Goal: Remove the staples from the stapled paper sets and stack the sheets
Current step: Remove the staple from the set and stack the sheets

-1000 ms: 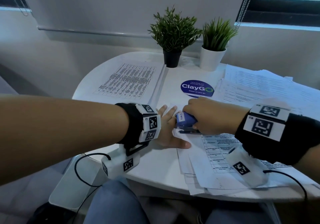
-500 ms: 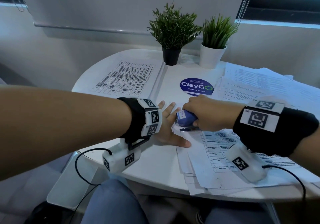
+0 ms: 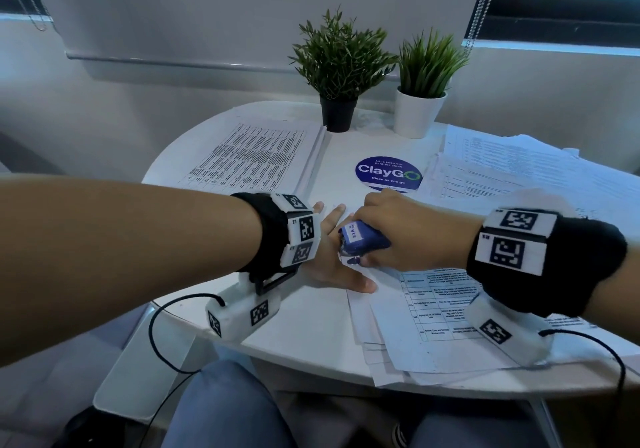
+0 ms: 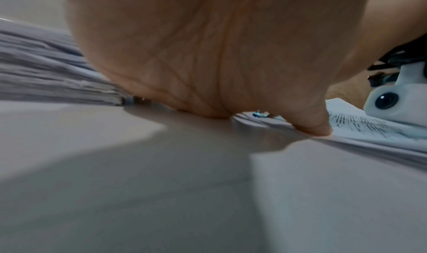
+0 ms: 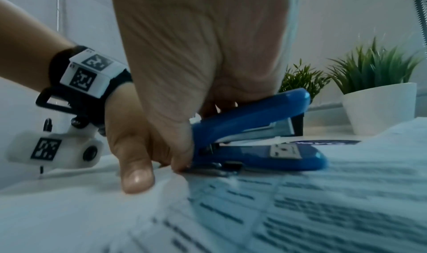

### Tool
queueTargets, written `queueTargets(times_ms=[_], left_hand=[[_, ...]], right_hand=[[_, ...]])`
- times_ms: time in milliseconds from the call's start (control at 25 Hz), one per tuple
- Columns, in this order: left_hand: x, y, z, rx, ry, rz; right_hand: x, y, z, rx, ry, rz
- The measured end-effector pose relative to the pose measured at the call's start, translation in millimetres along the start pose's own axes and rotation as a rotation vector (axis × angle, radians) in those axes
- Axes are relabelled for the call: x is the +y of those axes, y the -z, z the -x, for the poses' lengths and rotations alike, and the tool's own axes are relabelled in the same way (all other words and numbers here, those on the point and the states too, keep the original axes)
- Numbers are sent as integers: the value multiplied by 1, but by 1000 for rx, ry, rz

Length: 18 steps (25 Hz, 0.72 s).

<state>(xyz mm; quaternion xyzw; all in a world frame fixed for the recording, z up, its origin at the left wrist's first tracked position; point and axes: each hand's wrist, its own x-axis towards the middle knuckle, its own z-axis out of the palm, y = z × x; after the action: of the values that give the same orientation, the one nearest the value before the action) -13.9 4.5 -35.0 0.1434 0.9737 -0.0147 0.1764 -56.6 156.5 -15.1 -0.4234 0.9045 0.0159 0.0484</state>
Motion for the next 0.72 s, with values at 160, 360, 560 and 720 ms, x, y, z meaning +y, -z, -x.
queueTargets(times_ms=[160, 360, 560, 720], left_hand=[[-10, -17, -12, -4, 66, 96], [-10, -16, -16, -38, 71, 38], [1, 1, 1, -58, 9, 11], [0, -2, -3, -54, 17, -8]], right_hand=[[-6, 13, -12, -147, -19, 14], [-2, 10, -13, -162, 8, -18], [-2, 0, -2, 25, 148, 149], [0, 0, -2, 140, 336, 266]])
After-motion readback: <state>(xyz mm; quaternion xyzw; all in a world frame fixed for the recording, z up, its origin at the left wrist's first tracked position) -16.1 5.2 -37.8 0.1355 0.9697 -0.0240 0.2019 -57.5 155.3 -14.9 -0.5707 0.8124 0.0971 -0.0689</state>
